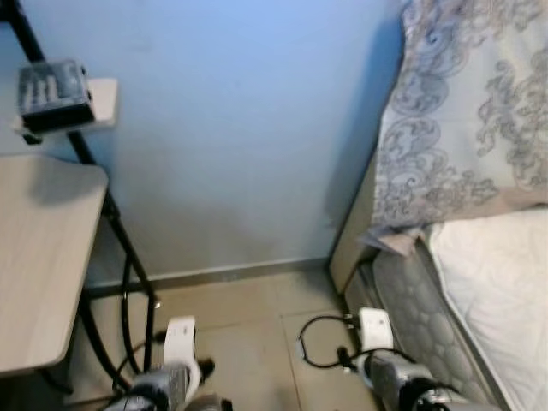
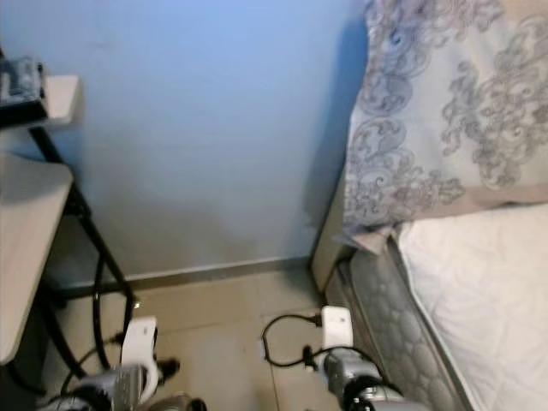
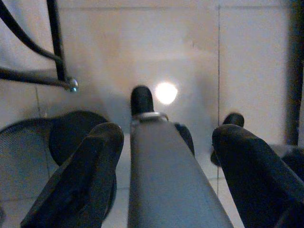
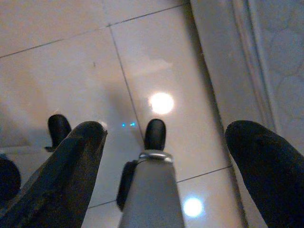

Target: Clean up the room

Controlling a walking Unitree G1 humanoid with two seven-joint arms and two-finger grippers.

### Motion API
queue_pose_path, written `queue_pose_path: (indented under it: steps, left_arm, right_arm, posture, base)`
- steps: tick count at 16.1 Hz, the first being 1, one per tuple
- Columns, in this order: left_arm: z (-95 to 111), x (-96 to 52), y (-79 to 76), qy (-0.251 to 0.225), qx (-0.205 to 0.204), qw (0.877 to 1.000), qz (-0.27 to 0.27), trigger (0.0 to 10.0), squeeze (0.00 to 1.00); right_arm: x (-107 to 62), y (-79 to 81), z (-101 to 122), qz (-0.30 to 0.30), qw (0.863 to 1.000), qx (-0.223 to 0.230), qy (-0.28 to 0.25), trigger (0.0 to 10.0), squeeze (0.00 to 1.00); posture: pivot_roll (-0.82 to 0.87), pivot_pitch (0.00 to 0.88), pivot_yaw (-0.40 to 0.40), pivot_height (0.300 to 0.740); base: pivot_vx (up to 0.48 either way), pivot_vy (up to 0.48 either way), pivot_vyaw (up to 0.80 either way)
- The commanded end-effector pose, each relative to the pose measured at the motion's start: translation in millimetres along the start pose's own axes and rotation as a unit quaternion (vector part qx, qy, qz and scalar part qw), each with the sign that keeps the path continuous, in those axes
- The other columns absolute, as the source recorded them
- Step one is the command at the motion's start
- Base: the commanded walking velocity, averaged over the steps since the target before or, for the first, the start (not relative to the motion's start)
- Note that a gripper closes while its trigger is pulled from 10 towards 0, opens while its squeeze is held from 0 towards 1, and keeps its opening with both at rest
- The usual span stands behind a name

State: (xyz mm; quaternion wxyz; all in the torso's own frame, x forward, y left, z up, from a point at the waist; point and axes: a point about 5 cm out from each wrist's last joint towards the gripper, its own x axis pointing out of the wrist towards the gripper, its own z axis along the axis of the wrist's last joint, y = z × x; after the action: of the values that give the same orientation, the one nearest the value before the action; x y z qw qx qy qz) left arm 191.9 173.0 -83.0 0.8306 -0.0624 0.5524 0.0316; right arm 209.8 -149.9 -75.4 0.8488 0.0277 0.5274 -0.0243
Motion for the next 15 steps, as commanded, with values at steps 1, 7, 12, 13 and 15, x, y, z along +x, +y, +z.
queue_pose_path:
  steps: [1, 7, 12, 13, 15]
  left_arm:
    - [4.2, 0.4, -9.9, -0.004, 0.005, 1.000, -0.011, 10.0, 0.00]
    - [9.4, 0.0, -7.8, -0.024, 0.010, 1.000, -0.004, 10.0, 0.00]
    - [13.3, -1.1, 0.0, -0.032, 0.043, 0.999, -0.001, 10.0, 0.00]
    - [13.3, -1.4, 2.9, -0.030, 0.056, 0.998, 0.001, 10.0, 0.00]
    - [13.5, -1.6, 4.9, -0.033, 0.069, 0.997, 0.000, 10.0, 0.00]
  right_arm:
    - [-0.3, 4.3, 3.9, 0.005, 1.000, 0.000, -0.002, 10.0, 0.00]
    - [-0.2, 5.2, 2.0, 0.008, 1.000, 0.011, 0.002, 10.0, 0.00]
    - [0.3, 1.1, -9.6, 0.000, 0.999, 0.031, 0.012, 10.0, 0.00]
    - [0.4, 0.7, -11.7, -0.002, 0.999, 0.039, 0.013, 10.0, 0.00]
    - [0.5, 2.0, -14.3, 0.002, 0.999, 0.033, 0.014, 10.0, 0.00]
  posture:
    - [-0.03, 0.000, -0.041, 0.714]
    - [-0.03, 0.000, -0.046, 0.714]
    - [-0.04, 0.000, 0.008, 0.714]
    - [-0.05, 0.000, 0.019, 0.714]
    - [-0.07, 0.000, 0.039, 0.714]
  base:
    - [0.000, 0.000, 0.00]
    - [0.000, 0.000, 0.00]
    - [0.000, 0.000, 0.00]
    - [0.000, 0.000, 0.00]
    - [0.000, 0.000, 0.00]
